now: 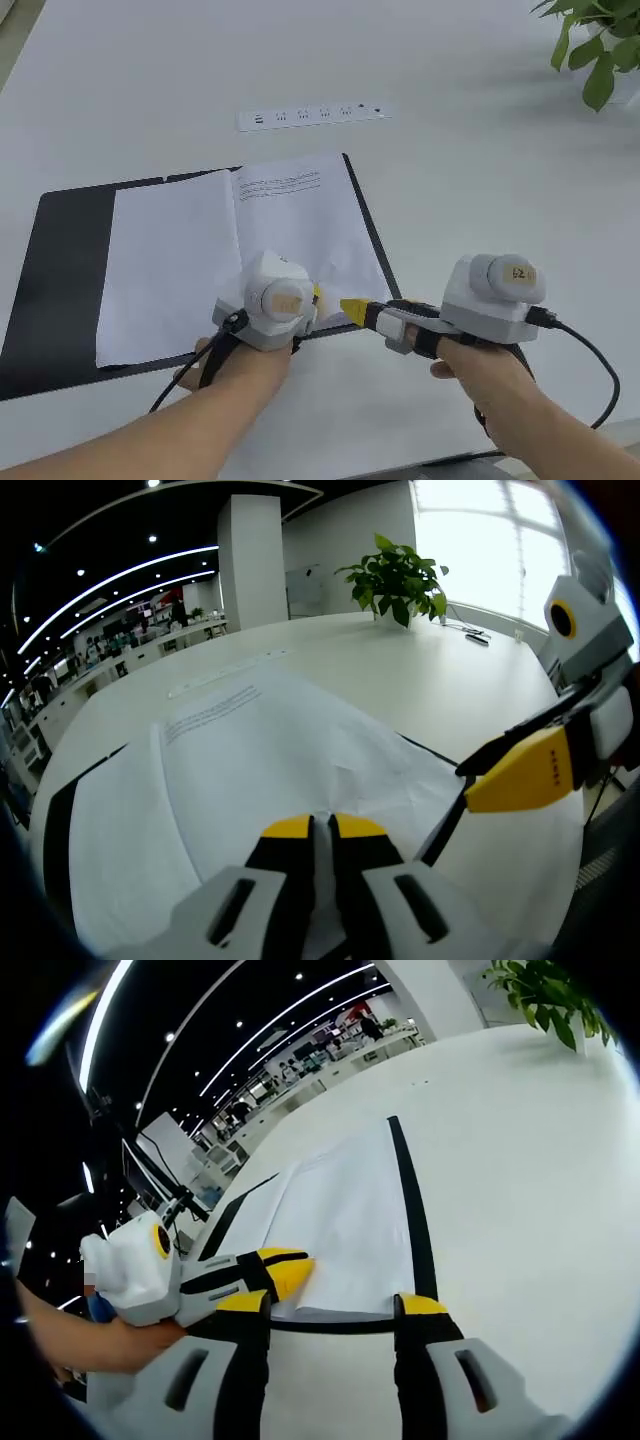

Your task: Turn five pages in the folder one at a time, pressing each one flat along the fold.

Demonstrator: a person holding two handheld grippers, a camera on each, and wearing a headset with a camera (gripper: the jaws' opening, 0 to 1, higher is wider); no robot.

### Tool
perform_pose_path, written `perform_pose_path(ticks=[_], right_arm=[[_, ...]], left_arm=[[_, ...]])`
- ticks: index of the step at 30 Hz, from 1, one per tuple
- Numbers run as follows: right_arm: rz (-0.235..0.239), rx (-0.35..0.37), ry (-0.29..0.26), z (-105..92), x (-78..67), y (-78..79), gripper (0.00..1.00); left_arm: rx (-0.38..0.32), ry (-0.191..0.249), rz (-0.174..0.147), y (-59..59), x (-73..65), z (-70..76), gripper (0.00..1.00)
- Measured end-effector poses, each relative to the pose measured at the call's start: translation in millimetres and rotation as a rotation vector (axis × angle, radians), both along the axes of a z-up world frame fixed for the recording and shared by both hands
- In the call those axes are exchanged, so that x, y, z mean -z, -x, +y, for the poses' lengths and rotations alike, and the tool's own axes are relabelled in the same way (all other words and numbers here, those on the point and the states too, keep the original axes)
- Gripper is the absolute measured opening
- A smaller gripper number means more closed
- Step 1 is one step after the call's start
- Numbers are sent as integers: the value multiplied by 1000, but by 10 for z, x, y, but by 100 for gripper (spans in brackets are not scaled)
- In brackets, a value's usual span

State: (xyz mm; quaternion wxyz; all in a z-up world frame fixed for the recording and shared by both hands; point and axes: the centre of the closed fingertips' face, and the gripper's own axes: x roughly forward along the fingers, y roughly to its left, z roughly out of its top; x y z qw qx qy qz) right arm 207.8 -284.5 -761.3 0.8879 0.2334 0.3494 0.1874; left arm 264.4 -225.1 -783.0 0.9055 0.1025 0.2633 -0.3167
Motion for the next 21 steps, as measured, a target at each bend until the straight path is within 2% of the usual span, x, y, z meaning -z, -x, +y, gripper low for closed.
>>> perform_pose_path(ticks=[3,9,13,16,18,21], right_arm=[[8,34,-28,-41,13,-7,46],[15,50,-51,-65,24,5,43],[17,51,-44,-71,33,-4,41],[31,87,-44,-134,69,-30,33],[50,121,-52,-190,109,-41,25],[63,148,-35,-277,171,-52,12]], left_arm=[[1,0,1,2,0,-1,5],[1,1,0,6,-2,-2,5],[0,0,-1,7,-3,-2,5],[-3,2,2,7,-3,-2,5],[-2,3,2,9,-4,-2,5],[-3,1,3,8,-3,-2,5]])
